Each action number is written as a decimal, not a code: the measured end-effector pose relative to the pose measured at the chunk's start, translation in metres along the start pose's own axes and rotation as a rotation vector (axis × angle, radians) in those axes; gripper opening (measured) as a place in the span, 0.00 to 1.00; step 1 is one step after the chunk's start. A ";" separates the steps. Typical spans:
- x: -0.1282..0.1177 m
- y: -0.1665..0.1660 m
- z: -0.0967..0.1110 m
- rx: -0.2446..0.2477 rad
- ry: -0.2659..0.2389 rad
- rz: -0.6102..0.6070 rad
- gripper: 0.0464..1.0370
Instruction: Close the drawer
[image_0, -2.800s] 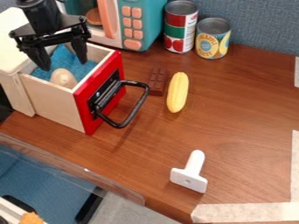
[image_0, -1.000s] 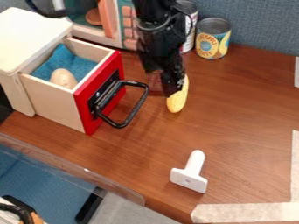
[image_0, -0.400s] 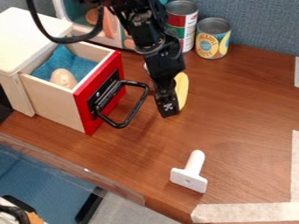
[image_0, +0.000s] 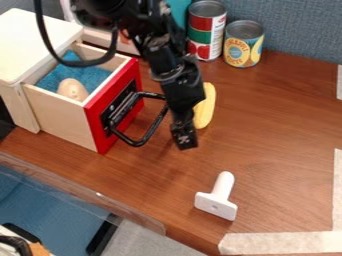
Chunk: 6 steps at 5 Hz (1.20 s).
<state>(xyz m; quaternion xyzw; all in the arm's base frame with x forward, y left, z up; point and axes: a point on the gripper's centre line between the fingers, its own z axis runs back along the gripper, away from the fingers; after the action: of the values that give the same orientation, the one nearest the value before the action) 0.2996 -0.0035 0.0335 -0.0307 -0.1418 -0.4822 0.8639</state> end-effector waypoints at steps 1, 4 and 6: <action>-0.013 0.002 0.000 -0.001 -0.005 -0.019 0.96; -0.051 0.009 -0.004 -0.042 0.055 0.064 0.96; -0.064 0.017 -0.001 -0.020 0.054 0.128 0.96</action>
<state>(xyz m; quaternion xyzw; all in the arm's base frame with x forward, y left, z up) 0.2826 0.0576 0.0162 -0.0352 -0.1113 -0.4280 0.8962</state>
